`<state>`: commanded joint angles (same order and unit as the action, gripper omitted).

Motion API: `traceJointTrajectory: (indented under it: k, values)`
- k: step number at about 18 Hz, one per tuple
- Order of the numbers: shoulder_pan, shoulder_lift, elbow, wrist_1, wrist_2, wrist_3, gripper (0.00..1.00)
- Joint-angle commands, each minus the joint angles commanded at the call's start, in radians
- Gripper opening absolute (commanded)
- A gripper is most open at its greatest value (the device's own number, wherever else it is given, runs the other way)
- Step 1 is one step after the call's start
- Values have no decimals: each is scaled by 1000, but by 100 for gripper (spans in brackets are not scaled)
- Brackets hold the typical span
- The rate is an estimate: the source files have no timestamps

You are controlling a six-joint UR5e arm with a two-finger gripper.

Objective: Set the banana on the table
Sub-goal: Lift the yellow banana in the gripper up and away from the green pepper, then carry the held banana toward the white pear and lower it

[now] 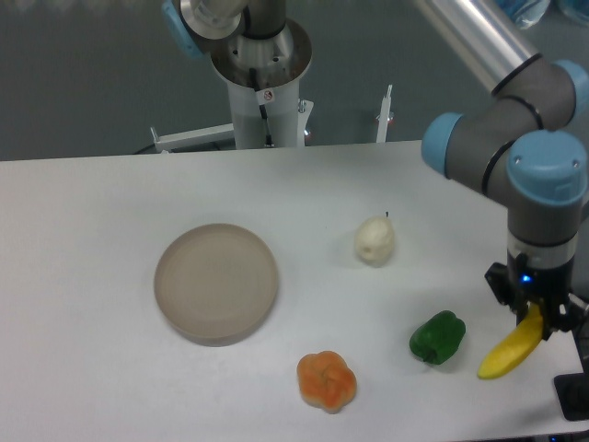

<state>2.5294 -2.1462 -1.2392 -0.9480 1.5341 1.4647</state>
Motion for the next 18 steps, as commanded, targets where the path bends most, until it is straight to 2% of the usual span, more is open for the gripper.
traceJointTrajectory:
  k: [5, 11, 14, 18]
  values:
    - [103, 69, -97, -2, -75, 167, 34]
    - [206, 114, -216, 0, -112, 376, 33]
    - [212, 120, -275, 18, -111, 420, 33]
    - [201, 144, -371, 81, -109, 402, 33]
